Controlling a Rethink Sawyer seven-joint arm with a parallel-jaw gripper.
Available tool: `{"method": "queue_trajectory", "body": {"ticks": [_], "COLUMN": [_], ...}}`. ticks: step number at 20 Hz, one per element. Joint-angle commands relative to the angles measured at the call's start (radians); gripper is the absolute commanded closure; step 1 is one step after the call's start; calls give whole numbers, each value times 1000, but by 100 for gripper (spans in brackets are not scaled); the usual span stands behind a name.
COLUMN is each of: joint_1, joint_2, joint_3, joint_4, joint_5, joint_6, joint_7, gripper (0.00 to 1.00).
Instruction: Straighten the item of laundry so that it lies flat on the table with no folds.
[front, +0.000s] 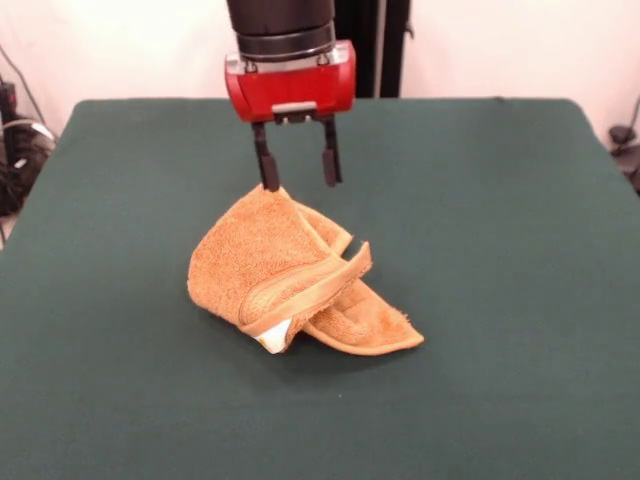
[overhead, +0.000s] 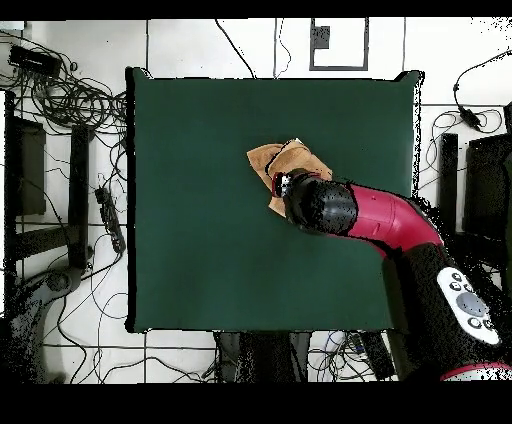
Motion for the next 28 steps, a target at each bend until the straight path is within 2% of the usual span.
{"method": "queue_trajectory", "body": {"ticks": [1,6,11,15,19,22,28], "joint_1": [-16,-13,28,22,20,28,15], "joint_2": [61,116,181,222,231,229,254], "joint_3": [225,235,186,188,179,166,180], "joint_4": [2,-24,-82,-100,-103,-114,-123], "joint_5": [-11,-48,-79,-99,-116,-121,-139], "joint_6": [-75,-131,-161,-189,-207,-157,-151], "joint_7": [-44,-25,6,5,8,3,-1], "gripper": [0,0,0,0,0,0,0]}}
